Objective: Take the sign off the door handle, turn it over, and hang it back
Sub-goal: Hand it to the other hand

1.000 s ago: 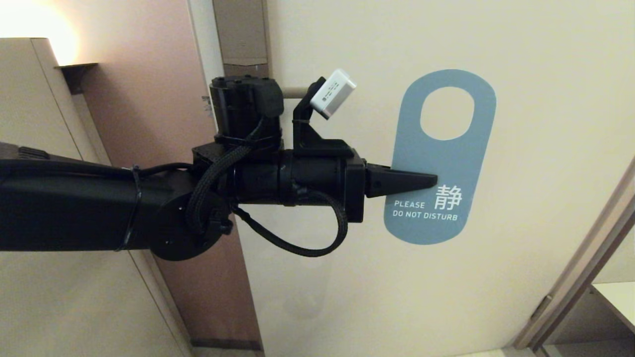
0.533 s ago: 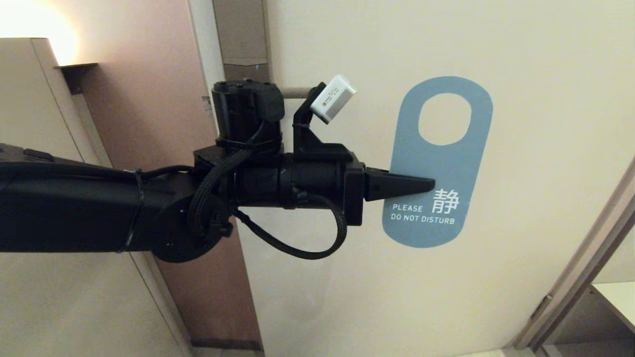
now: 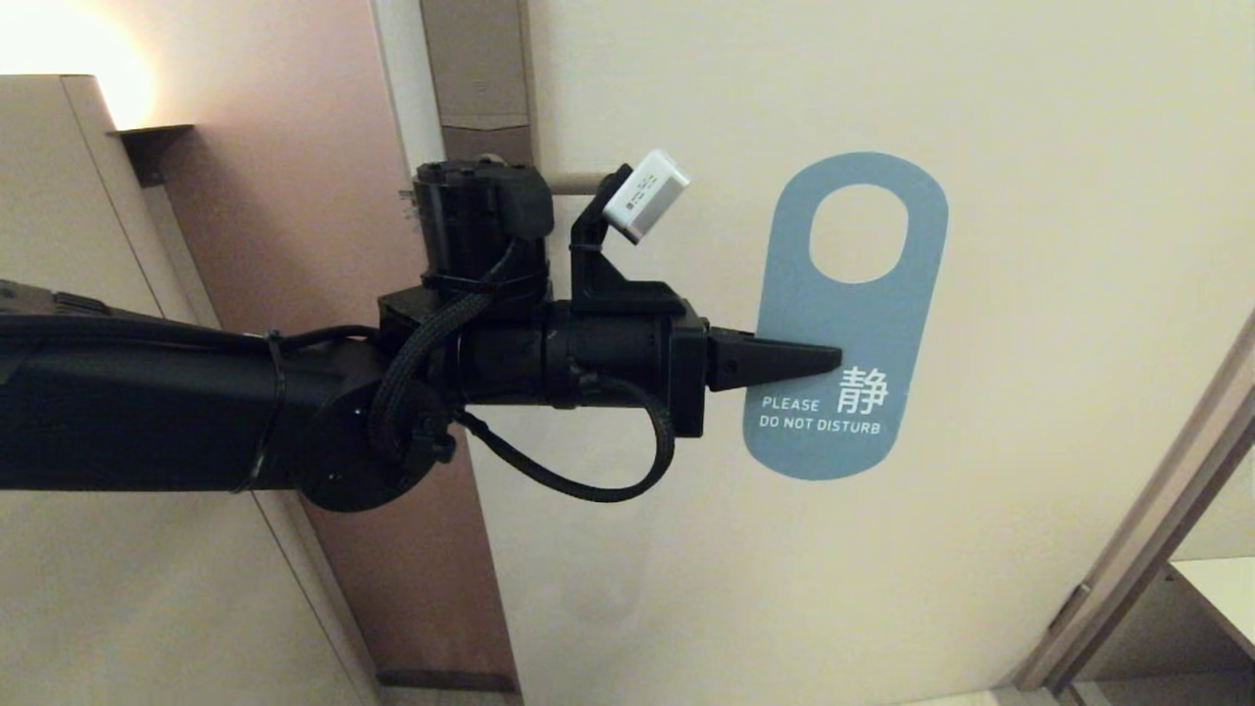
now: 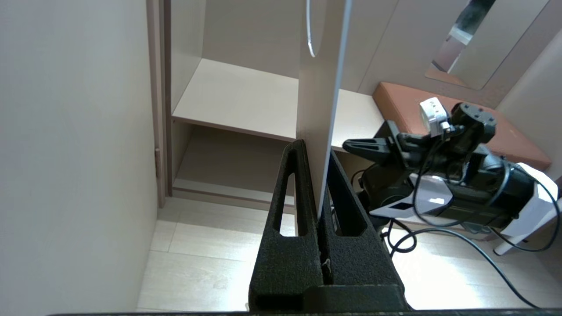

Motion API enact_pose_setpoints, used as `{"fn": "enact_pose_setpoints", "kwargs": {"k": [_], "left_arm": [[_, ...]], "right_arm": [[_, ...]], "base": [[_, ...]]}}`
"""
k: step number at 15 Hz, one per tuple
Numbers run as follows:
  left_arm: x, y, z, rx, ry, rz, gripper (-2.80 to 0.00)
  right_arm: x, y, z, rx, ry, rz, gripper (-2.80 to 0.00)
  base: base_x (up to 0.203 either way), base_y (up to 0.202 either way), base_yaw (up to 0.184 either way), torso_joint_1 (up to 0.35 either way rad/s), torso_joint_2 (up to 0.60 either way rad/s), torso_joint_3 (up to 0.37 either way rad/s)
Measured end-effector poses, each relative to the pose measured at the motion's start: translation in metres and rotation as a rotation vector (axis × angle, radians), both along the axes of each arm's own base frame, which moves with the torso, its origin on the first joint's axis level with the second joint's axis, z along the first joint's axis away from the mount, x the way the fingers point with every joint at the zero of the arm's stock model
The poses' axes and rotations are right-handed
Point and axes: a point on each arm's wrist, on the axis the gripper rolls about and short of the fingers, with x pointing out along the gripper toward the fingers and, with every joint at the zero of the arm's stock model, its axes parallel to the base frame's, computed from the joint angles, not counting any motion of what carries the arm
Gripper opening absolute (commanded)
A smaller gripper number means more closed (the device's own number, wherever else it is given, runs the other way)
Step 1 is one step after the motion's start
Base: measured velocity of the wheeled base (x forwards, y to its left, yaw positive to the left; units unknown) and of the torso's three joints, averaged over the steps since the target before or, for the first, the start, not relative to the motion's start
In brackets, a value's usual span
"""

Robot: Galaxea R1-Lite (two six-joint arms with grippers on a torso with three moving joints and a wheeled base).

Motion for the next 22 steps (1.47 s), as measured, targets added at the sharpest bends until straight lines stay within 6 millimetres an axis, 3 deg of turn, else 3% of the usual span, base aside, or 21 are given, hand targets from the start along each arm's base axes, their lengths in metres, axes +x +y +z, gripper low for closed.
{"fn": "enact_pose_setpoints", "kwargs": {"k": [5, 10, 17, 22], "left_arm": [[0.003, -0.002, -0.001, -0.019, -0.019, -0.003, -2.8], [0.005, -0.004, -0.003, -0.025, -0.02, -0.003, -2.8], [0.008, -0.003, -0.007, -0.019, -0.012, 0.004, -2.8], [0.012, -0.001, -0.009, -0.015, -0.008, 0.015, -2.8]], "right_arm": [[0.001, 0.0, 0.018, 0.002, 0.03, 0.001, -2.8], [0.017, 0.0, 0.047, -0.006, 0.117, 0.01, -2.8], [0.028, 0.0, 0.042, -0.076, 0.189, 0.029, -2.8], [0.042, 0.0, 0.061, -0.052, 0.172, 0.024, -2.8]], "base": [[0.0, 0.0, 0.0, 0.0, 0.0, 0.0], [0.0, 0.0, 0.0, 0.0, 0.0, 0.0], [0.0, 0.0, 0.0, 0.0, 0.0, 0.0], [0.0, 0.0, 0.0, 0.0, 0.0, 0.0]]}}
